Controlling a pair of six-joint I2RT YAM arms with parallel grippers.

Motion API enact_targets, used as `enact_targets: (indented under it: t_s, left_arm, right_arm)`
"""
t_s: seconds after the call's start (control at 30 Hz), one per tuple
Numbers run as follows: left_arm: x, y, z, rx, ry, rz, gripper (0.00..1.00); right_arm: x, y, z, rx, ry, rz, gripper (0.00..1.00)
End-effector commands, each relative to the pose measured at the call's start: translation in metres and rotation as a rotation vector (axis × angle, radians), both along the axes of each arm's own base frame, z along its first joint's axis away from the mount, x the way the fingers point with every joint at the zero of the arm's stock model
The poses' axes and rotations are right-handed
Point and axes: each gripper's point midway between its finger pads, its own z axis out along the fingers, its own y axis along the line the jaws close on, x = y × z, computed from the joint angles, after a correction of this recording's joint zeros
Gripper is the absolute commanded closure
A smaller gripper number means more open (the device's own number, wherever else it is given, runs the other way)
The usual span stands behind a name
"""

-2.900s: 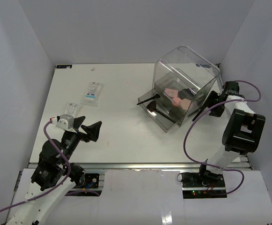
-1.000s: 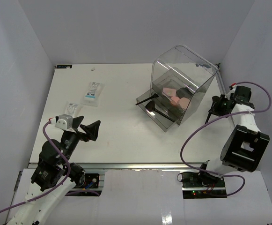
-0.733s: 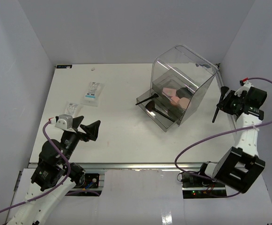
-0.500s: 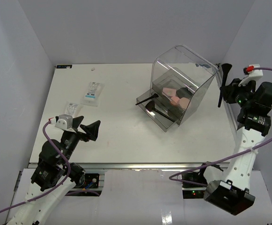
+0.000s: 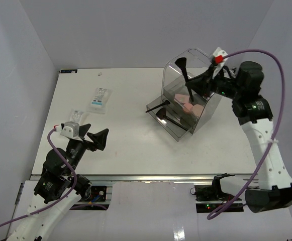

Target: Organize the makeup

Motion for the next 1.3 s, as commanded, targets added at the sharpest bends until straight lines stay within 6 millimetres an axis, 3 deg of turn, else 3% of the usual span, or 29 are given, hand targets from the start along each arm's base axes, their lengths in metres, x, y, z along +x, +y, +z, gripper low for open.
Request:
enact_targets:
  t_s: [0.0, 0.07, 0.17, 0.33, 0.5, 0.57, 0.63, 0.8, 0.87, 1.0, 1.07, 1.27]
  left_arm:
    - [0.007, -0.008, -0.008, 0.031, 0.027, -0.019, 0.02]
    - [0.009, -0.010, -0.011, 0.040, 0.037, -0.025, 0.02]
    - [0.010, -0.011, -0.013, 0.047, 0.045, -0.028, 0.02]
    - [0.011, -0.011, -0.015, 0.051, 0.049, -0.023, 0.02]
    - [0.012, -0.014, -0.016, 0.059, 0.055, -0.040, 0.02]
    - [0.011, -0.015, -0.016, 0.060, 0.053, -0.046, 0.02]
    - [0.010, -0.016, -0.015, 0.058, 0.050, -0.051, 0.02]
    - [0.008, -0.016, -0.013, 0.054, 0.039, -0.058, 0.02]
    - [0.007, -0.017, -0.013, 0.053, 0.037, -0.064, 0.02]
    - [0.007, -0.016, -0.011, 0.051, 0.030, -0.065, 0.02]
    - [0.006, -0.015, -0.010, 0.048, 0.025, -0.061, 0.02]
    - [0.006, -0.014, -0.008, 0.045, 0.021, -0.057, 0.02]
  right_arm:
    - [0.020, 0.044, -0.046, -0.106, 0.057, 0.034, 0.92]
    - [0.033, 0.061, -0.077, -0.179, 0.086, 0.005, 0.92]
    - [0.058, 0.072, -0.129, -0.287, 0.154, -0.075, 0.92]
    - [0.083, 0.064, -0.195, -0.433, 0.239, -0.184, 0.92]
    - [0.081, 0.050, -0.239, -0.545, 0.289, -0.235, 0.92]
    - [0.079, 0.049, -0.250, -0.564, 0.307, -0.234, 0.83]
    - [0.075, 0.048, -0.261, -0.583, 0.329, -0.227, 0.65]
    - [0.064, 0.063, -0.256, -0.604, 0.320, -0.149, 0.47]
    - [0.062, 0.075, -0.241, -0.604, 0.284, -0.097, 0.44]
    - [0.031, 0.108, -0.230, -0.612, 0.209, 0.230, 0.34]
    - [0.020, 0.120, -0.232, -0.641, 0.123, 0.383, 0.27]
    - [0.026, 0.140, -0.247, -0.741, -0.046, 0.511, 0.25]
